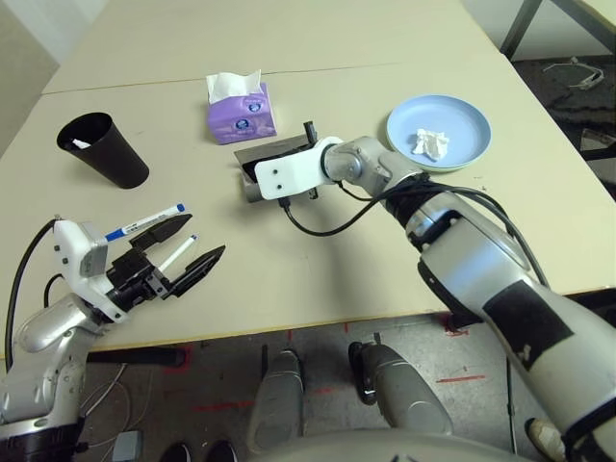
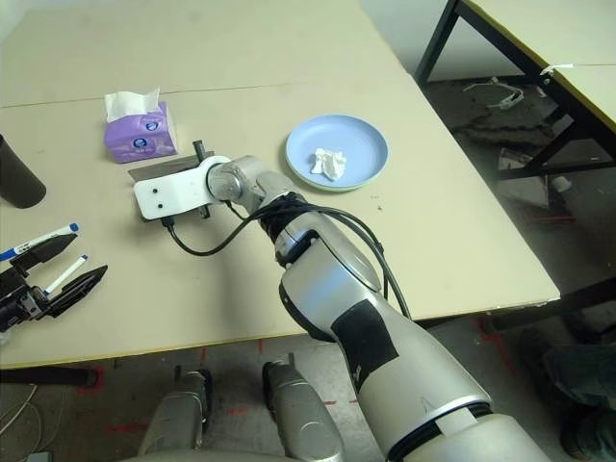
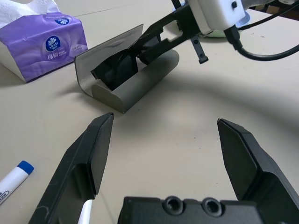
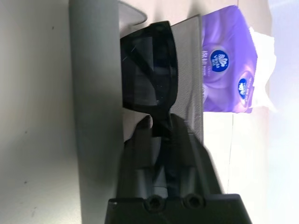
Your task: Organize and tidy the items on the table.
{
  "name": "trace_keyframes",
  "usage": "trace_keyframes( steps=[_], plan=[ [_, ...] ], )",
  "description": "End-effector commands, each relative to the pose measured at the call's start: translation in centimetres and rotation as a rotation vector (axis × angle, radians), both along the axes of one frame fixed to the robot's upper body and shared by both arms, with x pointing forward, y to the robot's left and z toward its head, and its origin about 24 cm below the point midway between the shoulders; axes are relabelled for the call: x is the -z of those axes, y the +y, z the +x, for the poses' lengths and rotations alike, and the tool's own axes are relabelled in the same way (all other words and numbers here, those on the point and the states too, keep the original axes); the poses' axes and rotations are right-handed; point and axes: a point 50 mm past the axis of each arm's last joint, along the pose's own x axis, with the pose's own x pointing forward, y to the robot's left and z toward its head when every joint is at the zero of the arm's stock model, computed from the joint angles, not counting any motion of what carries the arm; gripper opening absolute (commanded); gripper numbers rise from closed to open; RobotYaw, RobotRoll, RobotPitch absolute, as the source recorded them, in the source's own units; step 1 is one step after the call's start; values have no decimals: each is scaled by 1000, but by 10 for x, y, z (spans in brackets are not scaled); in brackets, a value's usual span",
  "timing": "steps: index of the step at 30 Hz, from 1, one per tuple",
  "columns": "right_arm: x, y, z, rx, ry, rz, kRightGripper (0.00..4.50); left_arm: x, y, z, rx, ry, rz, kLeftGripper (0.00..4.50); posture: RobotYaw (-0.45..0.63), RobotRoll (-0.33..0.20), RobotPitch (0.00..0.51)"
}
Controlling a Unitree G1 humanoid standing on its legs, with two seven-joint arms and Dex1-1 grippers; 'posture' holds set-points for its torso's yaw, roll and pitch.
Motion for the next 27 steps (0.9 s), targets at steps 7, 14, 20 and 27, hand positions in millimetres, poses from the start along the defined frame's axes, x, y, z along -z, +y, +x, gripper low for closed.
trace_keyframes(
  steps=[7,14,20,27],
  plan=[
    [2,-1,1,19,24,14,3985,1,1,4,2,9,-1,4500,-60,0,227],
    [-28,-18,8,65,293,274,4460,2,6,12,-27,-1,-1,4500,-75,0,229],
    [-63,-73,0,-18,641,487,4460,5,12,14,-81,0,-7,4500,-82,0,239],
    [-45,-177,-42,118,838,617,4460,12,22,12,-159,17,2,4500,-105,0,242]
  ],
)
